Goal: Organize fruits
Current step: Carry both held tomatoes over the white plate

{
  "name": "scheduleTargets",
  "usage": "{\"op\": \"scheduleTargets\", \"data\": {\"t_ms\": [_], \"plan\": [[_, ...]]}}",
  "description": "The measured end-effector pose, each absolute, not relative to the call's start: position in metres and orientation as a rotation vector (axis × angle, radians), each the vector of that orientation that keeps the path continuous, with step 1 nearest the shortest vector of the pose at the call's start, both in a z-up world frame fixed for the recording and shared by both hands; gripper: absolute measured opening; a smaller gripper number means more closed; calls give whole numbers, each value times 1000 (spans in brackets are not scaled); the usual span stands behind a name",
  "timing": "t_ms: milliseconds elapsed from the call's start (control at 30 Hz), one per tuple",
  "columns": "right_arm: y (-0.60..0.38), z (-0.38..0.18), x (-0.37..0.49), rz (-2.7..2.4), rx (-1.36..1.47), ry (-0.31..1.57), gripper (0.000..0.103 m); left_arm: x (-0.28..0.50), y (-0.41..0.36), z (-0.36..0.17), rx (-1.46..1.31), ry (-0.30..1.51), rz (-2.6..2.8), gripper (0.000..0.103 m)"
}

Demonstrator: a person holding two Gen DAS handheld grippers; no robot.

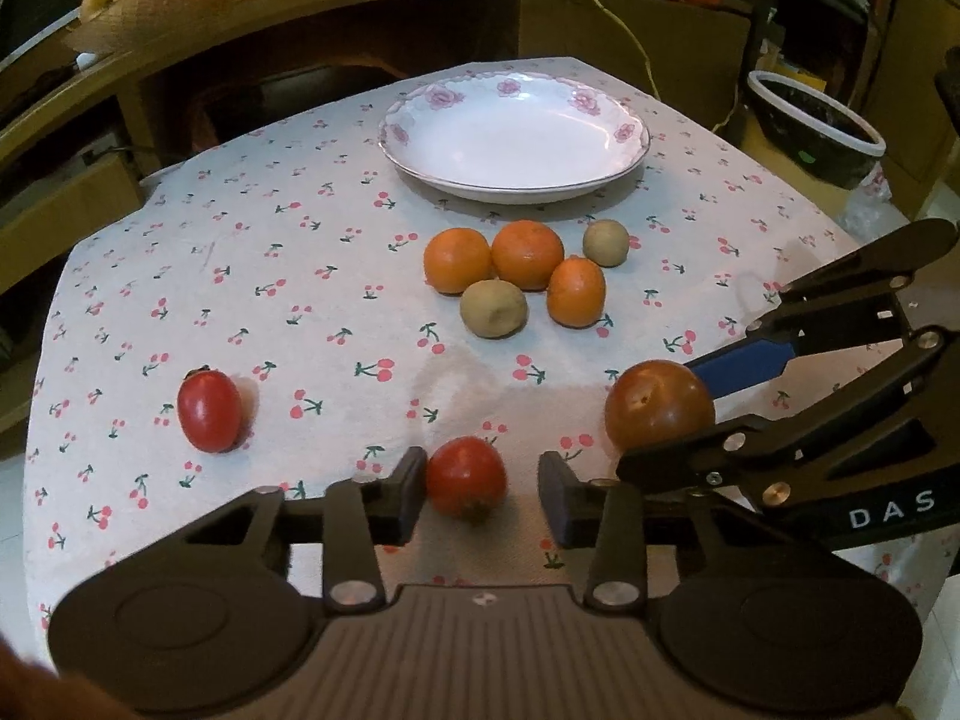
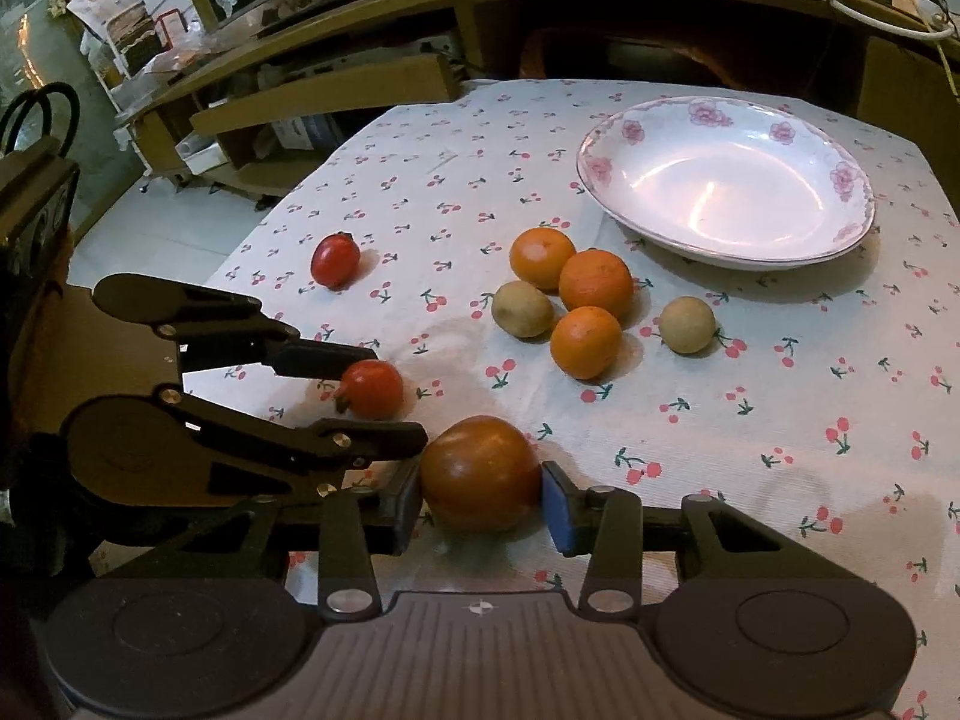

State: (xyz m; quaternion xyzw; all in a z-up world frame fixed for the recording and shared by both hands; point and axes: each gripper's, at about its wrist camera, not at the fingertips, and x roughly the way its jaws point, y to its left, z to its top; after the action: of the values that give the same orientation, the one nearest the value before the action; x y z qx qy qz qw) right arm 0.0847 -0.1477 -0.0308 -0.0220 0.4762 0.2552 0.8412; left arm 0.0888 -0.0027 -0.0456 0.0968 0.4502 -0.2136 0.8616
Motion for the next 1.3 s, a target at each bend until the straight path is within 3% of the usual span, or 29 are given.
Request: {"op": "scheduleTargets", "data": {"t_ms": [133,600,1033,1300], "plan": [[-149,-28,84,520,-56,999,43,88,-7,-44,205,953,-440,34],[-157,-16,82,446,-77,976,43,92,-16,-36,172,946,-378,33],[-181,5,131,327,-21,915,43,161,-41,1,110,856,-381,32],[-194,4,164,260,-13,902,43,194,-56,-8,131,860,-363,32]]}}
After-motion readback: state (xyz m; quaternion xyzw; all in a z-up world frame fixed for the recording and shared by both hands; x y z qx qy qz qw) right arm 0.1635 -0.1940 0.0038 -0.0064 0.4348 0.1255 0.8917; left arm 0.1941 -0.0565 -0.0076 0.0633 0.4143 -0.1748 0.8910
